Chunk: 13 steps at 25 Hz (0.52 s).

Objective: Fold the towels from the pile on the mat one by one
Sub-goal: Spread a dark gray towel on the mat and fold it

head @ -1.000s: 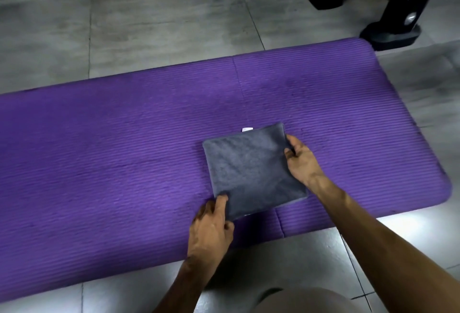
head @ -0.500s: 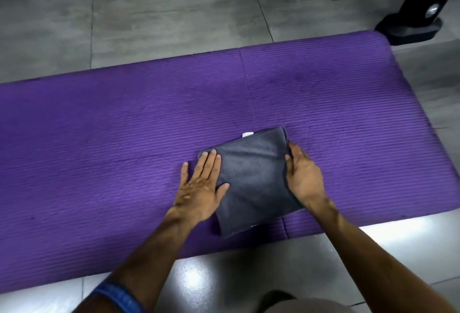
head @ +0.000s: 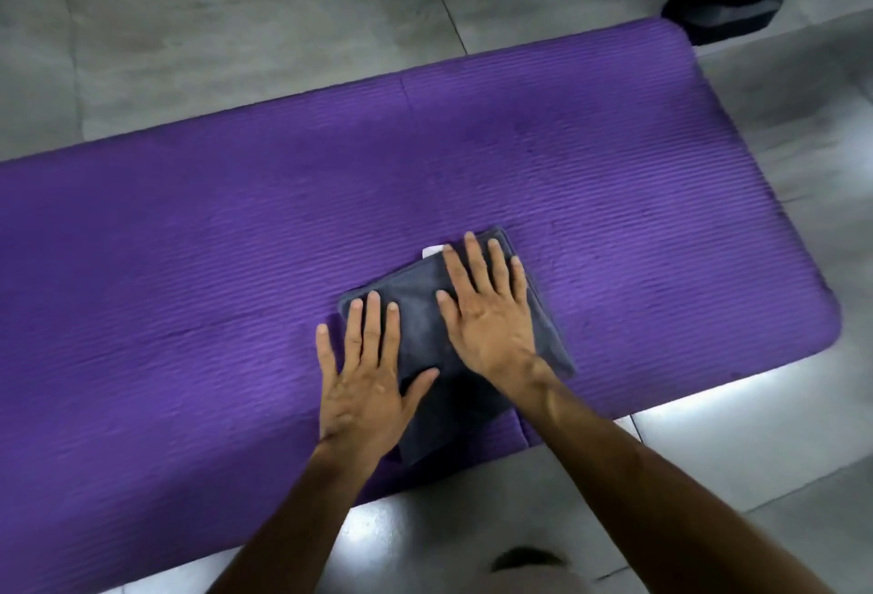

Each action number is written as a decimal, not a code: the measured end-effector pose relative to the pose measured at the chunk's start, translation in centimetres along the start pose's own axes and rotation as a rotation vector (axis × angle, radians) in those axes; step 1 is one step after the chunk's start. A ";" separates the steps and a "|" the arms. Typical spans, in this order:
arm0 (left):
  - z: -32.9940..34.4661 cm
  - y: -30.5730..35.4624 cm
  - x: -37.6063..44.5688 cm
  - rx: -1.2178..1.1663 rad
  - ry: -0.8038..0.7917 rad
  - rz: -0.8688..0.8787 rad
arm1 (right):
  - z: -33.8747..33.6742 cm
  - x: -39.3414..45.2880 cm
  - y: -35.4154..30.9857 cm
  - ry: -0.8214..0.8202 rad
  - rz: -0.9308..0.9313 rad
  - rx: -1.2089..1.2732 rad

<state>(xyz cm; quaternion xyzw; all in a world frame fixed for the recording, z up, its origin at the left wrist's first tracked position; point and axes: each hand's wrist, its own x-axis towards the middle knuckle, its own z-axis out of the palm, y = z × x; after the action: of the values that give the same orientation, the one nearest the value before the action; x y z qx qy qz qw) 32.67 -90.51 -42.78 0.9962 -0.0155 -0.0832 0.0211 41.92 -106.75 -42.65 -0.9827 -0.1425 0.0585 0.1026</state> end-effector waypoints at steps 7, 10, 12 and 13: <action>1.2 2.1 -6.2 -0.074 -0.011 0.072 | 0.6 0.5 2.9 -0.083 0.043 -0.004; 0.8 1.5 -6.3 -0.052 0.047 0.247 | 0.5 0.5 3.1 -0.096 0.004 -0.015; 1.5 1.0 -7.6 -0.057 0.038 0.405 | 0.2 -0.3 3.6 -0.058 -0.059 -0.074; 1.8 0.8 -8.2 -0.065 0.022 0.420 | -0.1 -1.2 3.8 -0.041 -0.103 -0.106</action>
<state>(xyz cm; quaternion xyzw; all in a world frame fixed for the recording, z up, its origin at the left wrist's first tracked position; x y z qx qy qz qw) 24.25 -91.08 -43.12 0.9707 -0.2199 -0.0666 0.0702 41.81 -110.65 -43.26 -0.9768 -0.1978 0.0655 0.0503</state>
